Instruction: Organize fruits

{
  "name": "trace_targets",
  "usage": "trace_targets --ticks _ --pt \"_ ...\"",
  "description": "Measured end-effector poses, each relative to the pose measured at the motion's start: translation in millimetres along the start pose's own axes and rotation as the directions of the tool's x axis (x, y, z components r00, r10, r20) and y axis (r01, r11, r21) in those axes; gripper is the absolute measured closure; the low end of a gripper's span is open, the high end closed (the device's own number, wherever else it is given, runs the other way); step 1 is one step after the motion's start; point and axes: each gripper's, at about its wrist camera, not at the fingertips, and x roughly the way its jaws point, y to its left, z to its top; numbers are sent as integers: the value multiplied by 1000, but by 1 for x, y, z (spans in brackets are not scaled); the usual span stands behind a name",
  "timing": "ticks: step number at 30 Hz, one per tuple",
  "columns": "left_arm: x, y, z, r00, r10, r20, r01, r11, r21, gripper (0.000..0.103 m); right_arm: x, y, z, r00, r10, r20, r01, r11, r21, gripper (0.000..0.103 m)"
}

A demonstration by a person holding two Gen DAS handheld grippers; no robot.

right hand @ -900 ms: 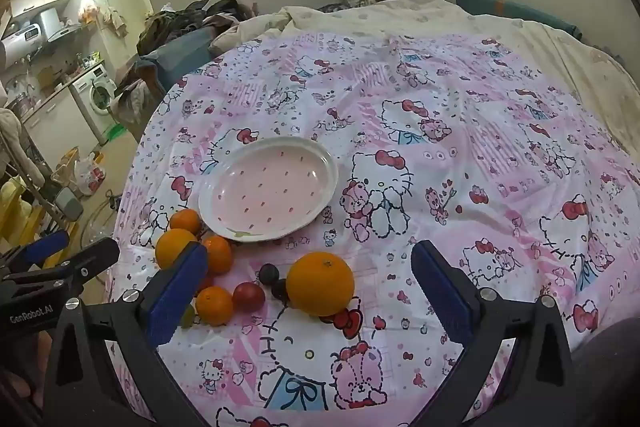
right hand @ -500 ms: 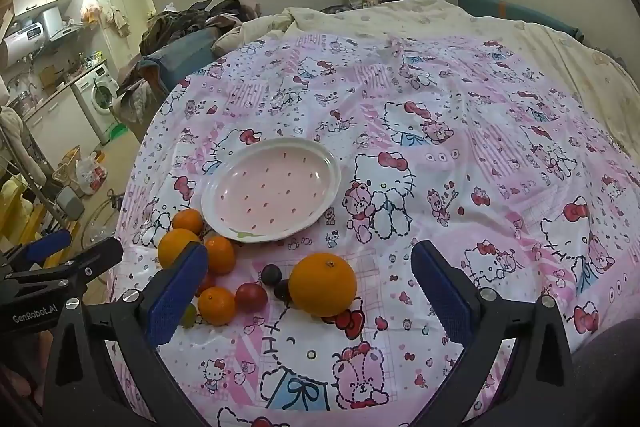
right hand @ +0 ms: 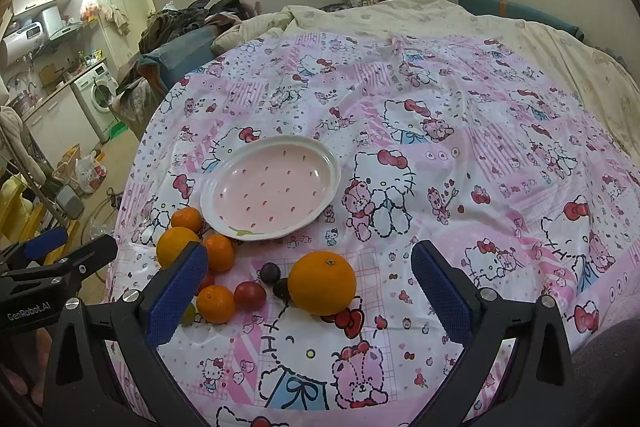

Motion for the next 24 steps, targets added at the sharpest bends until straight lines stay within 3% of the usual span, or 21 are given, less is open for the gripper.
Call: trace_targets --ticks 24 --pt "0 2 -1 1000 -1 -2 1 1000 -1 0 0 0 1 1000 13 -2 -13 1000 7 0"
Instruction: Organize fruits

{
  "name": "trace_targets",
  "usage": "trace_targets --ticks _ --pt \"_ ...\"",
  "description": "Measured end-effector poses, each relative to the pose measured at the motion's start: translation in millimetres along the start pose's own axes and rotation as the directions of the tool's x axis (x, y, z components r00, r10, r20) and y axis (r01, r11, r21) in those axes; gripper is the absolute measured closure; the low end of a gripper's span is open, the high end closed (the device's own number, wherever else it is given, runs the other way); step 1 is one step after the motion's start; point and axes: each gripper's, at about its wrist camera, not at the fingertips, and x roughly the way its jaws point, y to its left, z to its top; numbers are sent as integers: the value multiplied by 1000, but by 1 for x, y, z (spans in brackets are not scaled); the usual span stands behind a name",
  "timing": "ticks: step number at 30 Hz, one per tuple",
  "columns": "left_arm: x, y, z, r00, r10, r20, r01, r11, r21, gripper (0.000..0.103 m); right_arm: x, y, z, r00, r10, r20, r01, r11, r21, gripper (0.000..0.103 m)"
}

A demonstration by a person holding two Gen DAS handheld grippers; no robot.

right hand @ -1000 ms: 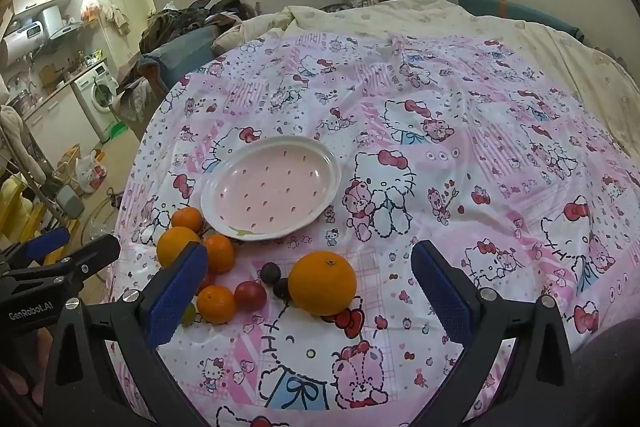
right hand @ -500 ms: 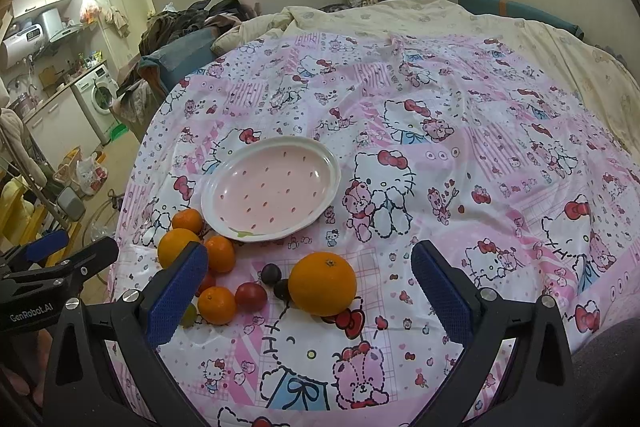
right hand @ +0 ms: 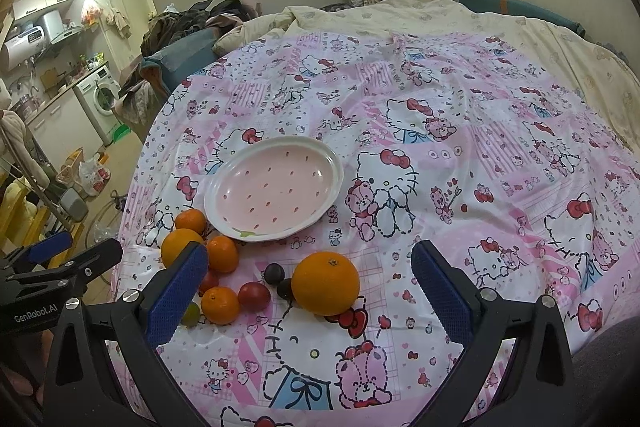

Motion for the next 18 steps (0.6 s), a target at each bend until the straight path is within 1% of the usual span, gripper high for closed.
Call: trace_targets --ticks 18 --pt "4 3 -1 1000 6 -8 -6 1000 -1 0 1 -1 0 1000 4 -3 -4 1000 5 0"
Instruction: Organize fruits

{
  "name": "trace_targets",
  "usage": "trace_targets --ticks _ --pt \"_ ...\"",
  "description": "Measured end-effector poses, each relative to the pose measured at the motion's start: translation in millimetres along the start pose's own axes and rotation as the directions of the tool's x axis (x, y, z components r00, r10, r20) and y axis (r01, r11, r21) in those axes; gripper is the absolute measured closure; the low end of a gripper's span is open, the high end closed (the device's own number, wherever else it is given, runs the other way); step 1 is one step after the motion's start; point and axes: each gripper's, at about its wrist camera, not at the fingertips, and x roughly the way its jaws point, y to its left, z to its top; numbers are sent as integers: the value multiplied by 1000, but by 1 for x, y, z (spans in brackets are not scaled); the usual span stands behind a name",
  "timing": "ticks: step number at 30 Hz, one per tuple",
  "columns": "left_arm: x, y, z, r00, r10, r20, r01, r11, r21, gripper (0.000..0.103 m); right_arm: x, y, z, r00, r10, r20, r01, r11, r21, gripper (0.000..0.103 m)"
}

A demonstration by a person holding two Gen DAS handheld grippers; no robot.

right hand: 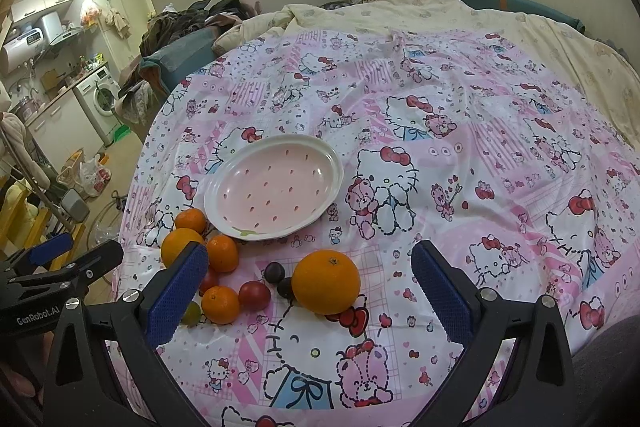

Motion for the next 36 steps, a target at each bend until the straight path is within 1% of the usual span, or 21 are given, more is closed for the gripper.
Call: trace_targets --ticks 23,25,26,30,33,36 --pt "0 0 0 1000 3 -4 -3 1000 2 0 0 -1 0 1000 7 -6 -7 1000 9 0" --pt "2 1 -1 1000 18 -14 -18 1000 2 0 4 -7 0 999 33 -30 -32 998 47 0" --pt "3 3 -1 1000 17 -20 -17 1000 -3 0 8 -11 1 997 53 -55 -48 996 79 0" --pt "8 8 -2 998 14 -54 -16 999 -31 0 27 -30 6 982 118 -150 -90 980 178 0" --pt "10 11 -2 997 10 -73 -13 999 -49 0 40 -39 9 966 147 -212 -99 971 220 0" --pt "10 10 0 996 21 -87 -25 998 -52 0 56 -52 12 943 190 -273 -108 951 290 0"
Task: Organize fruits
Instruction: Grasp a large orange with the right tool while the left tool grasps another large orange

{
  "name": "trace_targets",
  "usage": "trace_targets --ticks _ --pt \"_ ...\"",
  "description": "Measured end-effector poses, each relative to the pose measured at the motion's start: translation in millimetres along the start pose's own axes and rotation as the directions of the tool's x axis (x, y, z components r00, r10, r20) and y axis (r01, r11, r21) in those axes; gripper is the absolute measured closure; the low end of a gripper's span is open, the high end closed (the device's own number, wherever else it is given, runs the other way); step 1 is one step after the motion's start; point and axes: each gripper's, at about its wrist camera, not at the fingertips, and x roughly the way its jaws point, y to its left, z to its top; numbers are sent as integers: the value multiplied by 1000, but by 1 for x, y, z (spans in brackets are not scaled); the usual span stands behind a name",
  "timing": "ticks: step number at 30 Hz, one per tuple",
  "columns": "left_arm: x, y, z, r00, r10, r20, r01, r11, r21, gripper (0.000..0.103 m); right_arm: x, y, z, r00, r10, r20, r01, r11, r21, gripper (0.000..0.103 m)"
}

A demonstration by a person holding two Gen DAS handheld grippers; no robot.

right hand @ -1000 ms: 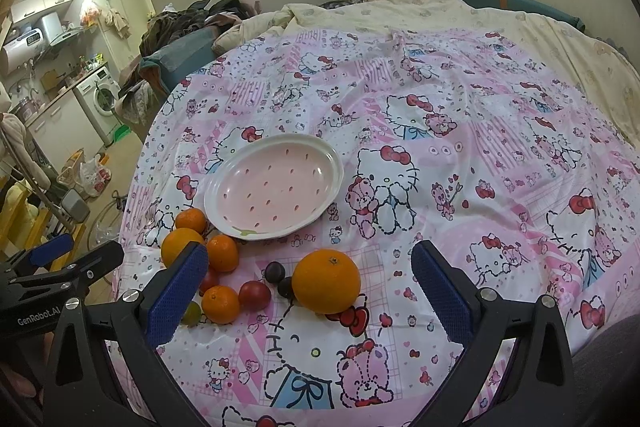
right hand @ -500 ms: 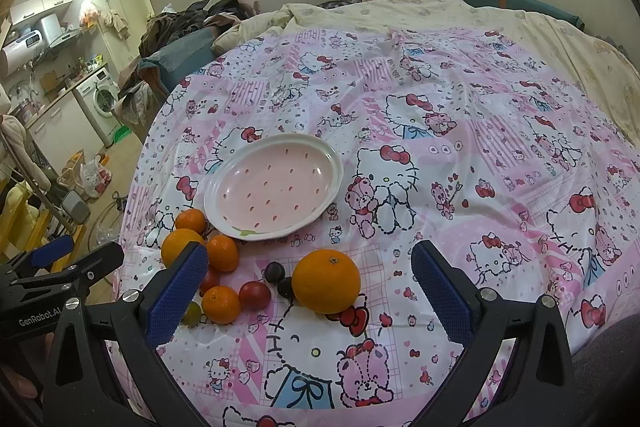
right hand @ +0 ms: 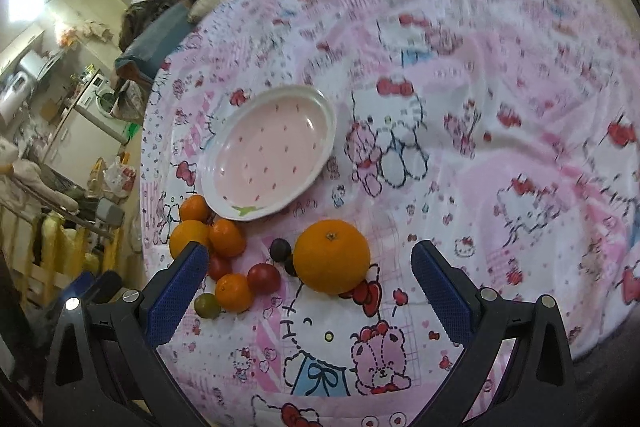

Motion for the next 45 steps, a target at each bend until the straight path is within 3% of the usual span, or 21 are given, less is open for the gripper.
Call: trace_targets --ticks 5,10,14,18,22,30,37,41,45 --pt "7 7 0 998 17 -57 -19 999 -36 0 27 -16 10 993 6 -117 3 997 74 3" --pt "15 11 2 995 5 -96 -11 998 -67 0 62 -18 7 969 -16 -248 41 995 95 16" --pt "19 11 1 993 -4 -122 -5 997 -74 0 82 -9 6 958 -44 -285 62 997 53 19" --pt "24 9 2 991 8 -136 -17 998 -66 0 97 -5 5 948 -63 -312 75 997 24 30" --pt "28 8 2 988 7 -152 -18 997 -70 0 98 -4 6 949 -82 -303 82 997 -14 38" --pt "41 8 10 978 35 -204 -47 997 -55 0 73 -10 4 974 -30 -225 37 999 27 39" --pt "67 14 16 947 41 -317 -59 997 -46 1 43 -24 14 989 17 -148 -5 996 85 39" --pt "90 4 18 921 26 -390 -34 999 -14 11 39 -23 18 990 43 -135 -30 995 97 39" --pt "105 -4 30 925 13 -379 -24 999 -24 18 40 -24 21 988 61 -139 -46 993 111 39"
